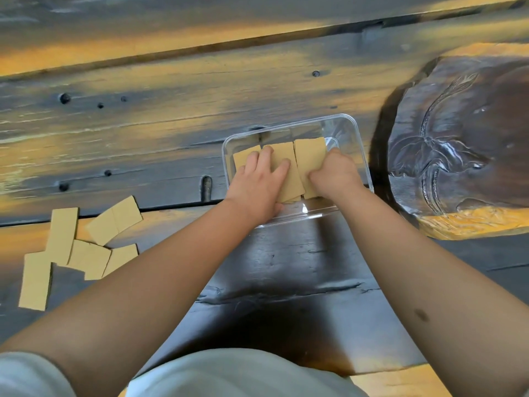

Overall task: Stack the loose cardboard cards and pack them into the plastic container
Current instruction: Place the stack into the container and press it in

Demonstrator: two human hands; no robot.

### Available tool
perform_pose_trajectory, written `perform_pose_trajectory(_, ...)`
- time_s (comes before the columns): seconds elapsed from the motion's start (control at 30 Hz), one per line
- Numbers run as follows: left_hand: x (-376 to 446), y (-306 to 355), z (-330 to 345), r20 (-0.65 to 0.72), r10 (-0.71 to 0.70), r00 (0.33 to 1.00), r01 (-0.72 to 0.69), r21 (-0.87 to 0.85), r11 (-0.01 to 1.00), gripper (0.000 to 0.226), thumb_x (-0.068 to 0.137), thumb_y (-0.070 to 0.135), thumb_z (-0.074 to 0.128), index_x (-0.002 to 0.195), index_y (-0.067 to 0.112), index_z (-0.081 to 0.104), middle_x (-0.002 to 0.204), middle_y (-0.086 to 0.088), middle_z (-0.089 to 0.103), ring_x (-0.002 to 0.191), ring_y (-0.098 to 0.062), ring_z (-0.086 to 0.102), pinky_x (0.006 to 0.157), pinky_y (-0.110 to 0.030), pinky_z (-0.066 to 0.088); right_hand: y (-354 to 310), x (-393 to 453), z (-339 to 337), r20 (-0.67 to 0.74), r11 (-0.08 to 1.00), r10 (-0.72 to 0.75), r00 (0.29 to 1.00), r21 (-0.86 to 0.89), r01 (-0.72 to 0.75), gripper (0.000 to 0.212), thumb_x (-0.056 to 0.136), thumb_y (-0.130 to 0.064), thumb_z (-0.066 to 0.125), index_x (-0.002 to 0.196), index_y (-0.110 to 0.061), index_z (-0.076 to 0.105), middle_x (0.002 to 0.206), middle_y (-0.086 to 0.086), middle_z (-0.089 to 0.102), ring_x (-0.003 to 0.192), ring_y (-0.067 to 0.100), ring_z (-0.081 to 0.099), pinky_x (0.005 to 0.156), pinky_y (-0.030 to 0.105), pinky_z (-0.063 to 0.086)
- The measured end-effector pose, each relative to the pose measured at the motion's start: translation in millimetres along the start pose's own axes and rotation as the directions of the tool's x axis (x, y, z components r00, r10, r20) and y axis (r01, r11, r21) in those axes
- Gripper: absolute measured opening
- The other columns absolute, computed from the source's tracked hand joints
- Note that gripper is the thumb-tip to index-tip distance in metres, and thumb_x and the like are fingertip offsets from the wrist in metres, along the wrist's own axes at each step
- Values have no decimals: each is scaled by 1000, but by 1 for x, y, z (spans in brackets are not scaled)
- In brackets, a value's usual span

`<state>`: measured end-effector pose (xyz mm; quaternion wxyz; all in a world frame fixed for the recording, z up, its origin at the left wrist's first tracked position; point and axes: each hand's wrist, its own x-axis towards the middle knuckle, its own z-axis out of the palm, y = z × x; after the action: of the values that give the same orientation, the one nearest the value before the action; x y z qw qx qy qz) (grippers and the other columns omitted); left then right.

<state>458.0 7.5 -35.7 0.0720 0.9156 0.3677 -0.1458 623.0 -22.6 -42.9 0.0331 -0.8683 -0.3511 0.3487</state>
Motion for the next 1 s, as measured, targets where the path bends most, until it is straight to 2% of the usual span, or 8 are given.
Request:
perform_pose_trajectory(0.13, -6, 1, -3, 3, -45, 999, 44, 136, 990, 81, 70, 59, 71, 128, 15, 37, 127, -13, 41, 109, -30, 43, 84, -39, 40, 0, 1, -1, 8, 1000, -16, 1000, -19, 16, 40, 84, -18, 57, 120, -4, 48, 123, 17, 53, 112, 34, 53, 74, 29, 39)
perform_pose_trajectory(0.3, -7, -3, -6, 62, -69, 996, 64, 85, 994, 68, 74, 54, 68, 123, 13, 43, 122, -11, 41, 106, -29, 46, 82, -38, 39, 1, -2, 0, 8, 998, -47, 999, -28, 48, 39, 86, -21, 60, 119, -4, 47, 117, 15, 56, 106, 31, 54, 69, 31, 37)
perform_pose_trajectory(0.43, -7, -5, -4, 11, 36, 999, -37, 88, 995, 88, 69, 59, 71, 138, 23, 29, 139, -13, 32, 120, -33, 37, 91, -44, 38, 3, -4, 2, 17, 997, -76, 997, -19, 76, 47, 84, -27, 65, 120, -4, 46, 119, 16, 55, 109, 33, 54, 72, 31, 38)
perform_pose_trajectory(0.57, -2, -3, -3, 30, 224, 974, -226, 96, 969, 81, 76, 56, 67, 143, 35, 26, 142, -11, 30, 125, -32, 34, 94, -44, 36, 3, -5, 3, 25, 997, -82, 996, 2, 82, 56, 80, -30, 70, 124, -5, 45, 121, 17, 55, 112, 34, 54, 75, 32, 40)
perform_pose_trajectory(0.73, 4, -2, -2, 50, 204, 978, -210, 192, 959, 69, 82, 38, 65, 140, 39, 28, 138, -10, 34, 119, -31, 40, 96, -53, 32, 2, -5, 1, 38, 993, -113, 993, -25, 114, 56, 81, -26, 68, 127, -4, 44, 124, 17, 55, 116, 34, 53, 85, 34, 44)
perform_pose_trajectory(0.83, 4, -1, -1, 35, 202, 979, -205, 187, 961, 67, 80, 34, 65, 138, 37, 30, 136, -11, 35, 118, -32, 40, 98, -55, 30, 1, -7, 0, 51, 994, -110, 993, -4, 110, 57, 81, -26, 68, 128, -5, 43, 124, 16, 55, 116, 33, 52, 85, 34, 44)
perform_pose_trajectory(0.9, 4, 2, 1, 1, 204, 979, -202, 159, 966, 68, 77, 43, 66, 136, 32, 33, 136, -12, 35, 120, -33, 39, 99, -55, 29, 1, -8, -3, 60, 994, -106, 993, 6, 106, 57, 81, -25, 67, 127, -5, 42, 123, 17, 55, 114, 34, 53, 81, 34, 44)
perform_pose_trajectory(1.0, 7, 3, 5, -93, 186, 978, -171, 151, 974, 77, 71, 62, 64, 129, 18, 38, 132, -12, 40, 116, -31, 40, 94, -50, 32, 3, -11, -6, 72, 988, -134, 988, -66, 138, 62, 80, -12, 63, 134, -4, 32, 127, 18, 50, 116, 35, 51, 78, 34, 42)
